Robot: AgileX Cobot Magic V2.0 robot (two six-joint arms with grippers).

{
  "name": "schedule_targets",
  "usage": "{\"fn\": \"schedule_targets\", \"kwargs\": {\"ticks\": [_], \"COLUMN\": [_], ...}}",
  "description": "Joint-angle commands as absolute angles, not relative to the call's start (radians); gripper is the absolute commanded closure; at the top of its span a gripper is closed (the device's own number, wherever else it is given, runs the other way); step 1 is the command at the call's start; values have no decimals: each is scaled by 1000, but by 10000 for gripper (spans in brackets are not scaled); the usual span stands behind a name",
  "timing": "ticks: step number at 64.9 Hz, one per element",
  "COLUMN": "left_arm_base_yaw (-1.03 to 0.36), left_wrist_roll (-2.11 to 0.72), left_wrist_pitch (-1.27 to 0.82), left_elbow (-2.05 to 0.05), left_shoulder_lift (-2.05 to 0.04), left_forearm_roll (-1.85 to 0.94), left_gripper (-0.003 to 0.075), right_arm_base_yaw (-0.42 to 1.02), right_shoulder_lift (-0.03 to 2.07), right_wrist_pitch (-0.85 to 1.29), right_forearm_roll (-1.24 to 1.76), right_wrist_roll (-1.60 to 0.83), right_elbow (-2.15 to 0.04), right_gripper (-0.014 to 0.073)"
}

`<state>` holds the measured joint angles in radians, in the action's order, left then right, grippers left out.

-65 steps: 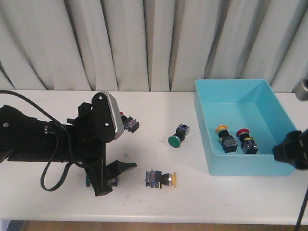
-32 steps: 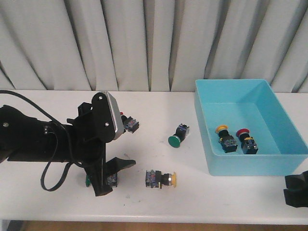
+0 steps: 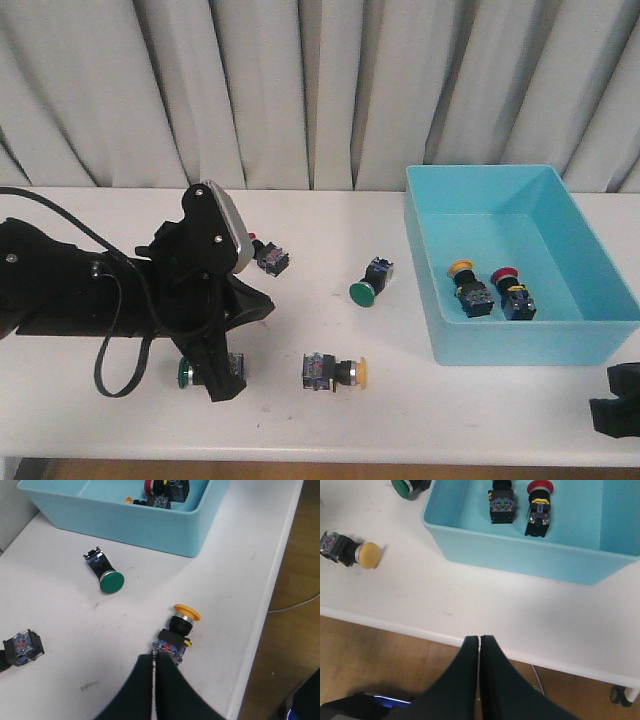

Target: Pick red and yellow buttons and place in box

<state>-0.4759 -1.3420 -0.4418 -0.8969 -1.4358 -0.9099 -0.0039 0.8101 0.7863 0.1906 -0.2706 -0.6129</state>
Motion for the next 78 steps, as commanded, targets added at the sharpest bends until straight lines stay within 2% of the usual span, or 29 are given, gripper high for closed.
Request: {"fn": "schedule_targets", "kwargs": {"ticks": [1, 50, 57, 65, 78], "left_arm_base_yaw": [-477, -477, -473, -473, -471], "left_wrist_roll": [-1317, -1300, -1132, -832, -318], "left_wrist_pitch": [-421, -376, -291, -209, -203], "left_elbow": [-918, -918, -918, -918, -881], "left_shoulder_lift": [-1407, -1389, -1340, -1246, -1078], "left_forearm_roll": [-947, -936, -877, -635, -166], "left_gripper": [727, 727, 727, 727, 727], "right_arm_base_yaw": [-7, -7, -7, -7, -7], "right_shoulder_lift": [804, 804, 804, 804, 804], "right_wrist_pitch": [770, 806, 806, 806, 806], "right_forearm_roll": [195, 195, 195, 195, 195], "right_wrist_roll": [-279, -279, -279, -279, -279], "right_elbow": [-639, -639, -639, -639, -639], "right_gripper": [601, 601, 601, 601, 601]}}
